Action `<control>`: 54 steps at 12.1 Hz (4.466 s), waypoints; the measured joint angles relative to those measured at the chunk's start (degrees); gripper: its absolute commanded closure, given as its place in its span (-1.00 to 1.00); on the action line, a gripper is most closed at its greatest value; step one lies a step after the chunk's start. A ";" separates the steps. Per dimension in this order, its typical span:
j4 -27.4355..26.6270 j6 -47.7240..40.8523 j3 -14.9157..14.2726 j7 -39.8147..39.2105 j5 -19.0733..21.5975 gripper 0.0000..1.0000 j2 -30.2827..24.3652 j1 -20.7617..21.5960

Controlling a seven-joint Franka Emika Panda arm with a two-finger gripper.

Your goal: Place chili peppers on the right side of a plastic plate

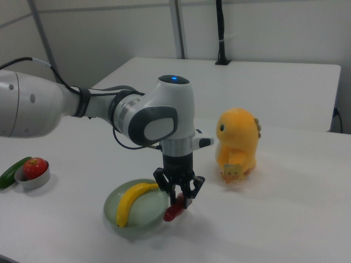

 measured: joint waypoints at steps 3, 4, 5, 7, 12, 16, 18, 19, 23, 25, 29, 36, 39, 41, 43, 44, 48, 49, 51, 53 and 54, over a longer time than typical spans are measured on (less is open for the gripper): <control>-2.15 -0.11 0.00 -1.28 0.00 0.63 -0.13 -0.01; -3.31 -0.11 0.00 -1.41 0.00 0.57 -0.14 -0.01; -3.96 -0.11 0.00 -1.42 0.00 0.50 -0.14 -0.01; -4.35 -0.11 0.00 -1.43 0.00 0.06 -0.24 -0.01; -4.76 -0.15 0.00 -1.42 0.00 -0.37 -0.41 -0.01; -4.43 -0.83 -0.36 -1.42 0.00 -1.00 -1.91 -0.06; -2.63 -1.27 -0.49 -0.66 0.28 -1.00 -4.27 -0.06; -1.37 -1.44 -0.49 0.84 0.53 -1.00 -5.78 -0.03; 6.29 -5.18 1.09 16.68 0.97 -1.00 -10.29 0.39; 10.86 -8.91 3.36 26.32 0.99 -1.00 -11.87 0.70; 16.80 -14.41 8.56 35.93 1.00 -1.00 -13.72 0.93; 21.64 -23.86 18.69 44.28 1.77 -1.00 -16.29 1.31; 22.03 -24.78 23.35 45.17 1.77 -1.00 -16.54 1.39; 22.00 -25.89 24.61 45.17 1.77 -1.00 -16.59 1.66; 21.56 -26.53 24.92 43.80 1.77 -1.00 -16.59 2.78; 21.13 -26.53 24.94 42.19 1.77 -1.00 -16.59 3.28; 19.56 -26.44 24.79 36.22 1.62 -1.00 -16.57 3.52; 19.44 -26.20 24.73 35.72 0.73 -1.00 -16.57 3.55; 19.13 -24.10 24.60 34.52 -1.15 -1.00 -16.57 3.55; 18.70 -20.74 23.98 33.96 -1.48 -1.00 -16.55 3.59; 18.46 -19.55 23.59 33.80 -1.48 -1.00 -16.54 3.59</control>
